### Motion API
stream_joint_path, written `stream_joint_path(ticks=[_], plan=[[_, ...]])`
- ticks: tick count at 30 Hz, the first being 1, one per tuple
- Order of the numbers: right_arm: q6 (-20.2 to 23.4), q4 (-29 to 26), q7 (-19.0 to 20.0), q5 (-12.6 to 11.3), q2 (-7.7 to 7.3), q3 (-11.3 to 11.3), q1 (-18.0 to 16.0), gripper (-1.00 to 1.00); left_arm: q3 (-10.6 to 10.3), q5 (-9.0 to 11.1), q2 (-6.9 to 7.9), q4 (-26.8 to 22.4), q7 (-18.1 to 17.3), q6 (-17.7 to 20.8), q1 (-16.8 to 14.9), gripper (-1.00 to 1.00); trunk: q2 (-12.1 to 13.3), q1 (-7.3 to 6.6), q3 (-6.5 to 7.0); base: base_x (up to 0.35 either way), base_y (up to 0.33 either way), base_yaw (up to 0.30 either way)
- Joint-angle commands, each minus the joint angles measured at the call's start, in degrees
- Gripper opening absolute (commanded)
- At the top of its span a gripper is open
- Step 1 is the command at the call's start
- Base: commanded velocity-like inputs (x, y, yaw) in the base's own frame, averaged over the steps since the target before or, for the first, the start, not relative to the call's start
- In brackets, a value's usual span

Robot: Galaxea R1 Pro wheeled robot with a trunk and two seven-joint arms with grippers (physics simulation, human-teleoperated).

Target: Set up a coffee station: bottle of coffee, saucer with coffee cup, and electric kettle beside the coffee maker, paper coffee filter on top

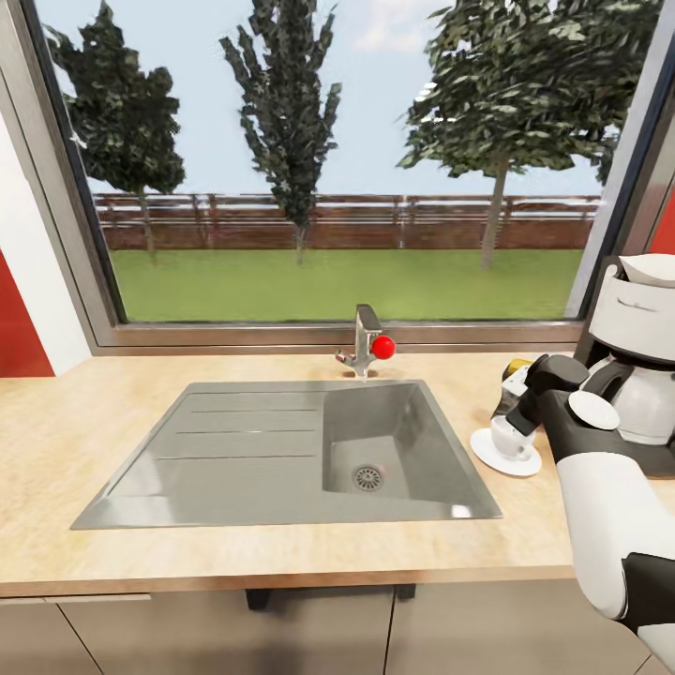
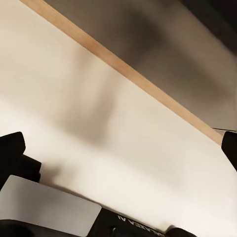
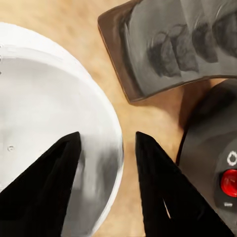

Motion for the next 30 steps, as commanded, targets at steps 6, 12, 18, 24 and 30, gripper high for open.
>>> stream_joint_path(ticks=[6, 12, 18, 24, 30], plan=[[0.35, -0.04, 0.47, 0.31, 0.00, -0.03, -0.05, 1.00, 0.46, -0.23, 0.00, 0.09, -0.30, -0.11, -0.05, 1.00, -0.04, 0.00, -0.07, 0.000, 0.000, 0.000], [0.35, -0.04, 0.47, 0.31, 0.00, -0.02, -0.05, 1.00, 0.47, -0.23, 0.00, 0.09, -0.30, -0.12, -0.05, 1.00, -0.04, 0.00, -0.07, 0.000, 0.000, 0.000], [0.35, -0.05, 0.47, 0.31, 0.01, -0.02, -0.05, 1.00, 0.53, -0.23, 0.00, 0.09, -0.30, -0.11, -0.05, 1.00, -0.04, 0.00, -0.07, 0.000, 0.000, 0.000], [0.35, 0.01, 0.47, 0.31, -0.01, -0.02, -0.05, 1.00, 0.54, -0.23, 0.00, 0.09, -0.30, -0.09, -0.05, 1.00, -0.04, 0.00, -0.07, 0.000, 0.000, 0.000], [0.35, -0.04, 0.47, 0.31, 0.01, -0.02, -0.05, 1.00, 0.48, -0.23, 0.00, 0.09, -0.30, -0.07, -0.06, 1.00, 1.97, -1.10, 0.83, 0.000, 0.000, 0.000]])
